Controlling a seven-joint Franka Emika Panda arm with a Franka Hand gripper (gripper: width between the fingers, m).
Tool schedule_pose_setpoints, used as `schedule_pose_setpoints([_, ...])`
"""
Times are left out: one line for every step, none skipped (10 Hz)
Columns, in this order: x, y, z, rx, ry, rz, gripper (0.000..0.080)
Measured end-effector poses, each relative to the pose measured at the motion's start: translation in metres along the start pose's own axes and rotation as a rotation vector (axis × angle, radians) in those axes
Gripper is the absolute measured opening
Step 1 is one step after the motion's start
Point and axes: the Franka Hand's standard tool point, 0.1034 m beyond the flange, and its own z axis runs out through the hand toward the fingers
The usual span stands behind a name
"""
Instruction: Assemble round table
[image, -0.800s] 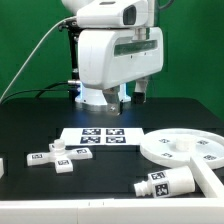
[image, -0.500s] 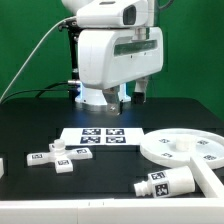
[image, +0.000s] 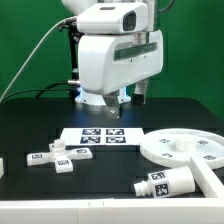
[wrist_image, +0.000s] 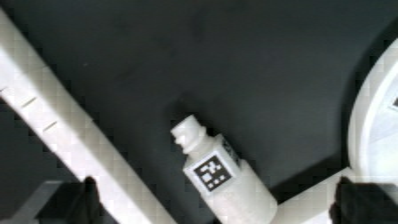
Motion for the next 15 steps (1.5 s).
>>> schedule_pose_setpoints([0.012,-0.001,0.006,-0.018,0.017,-0.022,0.0650])
schedule_pose_setpoints([0.012,-0.004,0.010,-0.059,0.052,-0.021,0.0650])
schedule_pose_setpoints([0.008,-0.008,0.011,-0.047,0.041,-0.020,0.0650])
schedule_pose_setpoints([0.009,-0.006,0.011,-0.048,0.043,-0.020,0.0650])
schedule_pose_setpoints([0.009,-0.007,0.013,-0.047,0.042,-0.021,0.0650])
schedule_pose_setpoints([0.012,-0.002,0.020,-0.068,0.058,-0.067,0.0650])
schedule_pose_setpoints([0.019,0.001,0.028,-0.078,0.069,-0.088,0.0650])
schedule_pose_setpoints([0.024,0.003,0.028,-0.090,0.074,-0.101,0.0650])
schedule_pose_setpoints([0.022,0.003,0.028,-0.089,0.072,-0.098,0.0650])
schedule_pose_setpoints([0.022,0.003,0.029,-0.089,0.072,-0.097,0.0650])
schedule_pose_setpoints([0.022,0.003,0.029,-0.088,0.072,-0.097,0.0650])
schedule_pose_setpoints([0.022,0.003,0.031,-0.085,0.071,-0.097,0.0650])
schedule_pose_setpoints([0.023,0.004,0.038,-0.078,0.069,-0.097,0.0650])
schedule_pose_setpoints([0.030,0.004,0.045,-0.075,0.074,-0.105,0.0650])
schedule_pose_setpoints([0.037,0.003,0.053,-0.081,0.088,-0.113,0.0650])
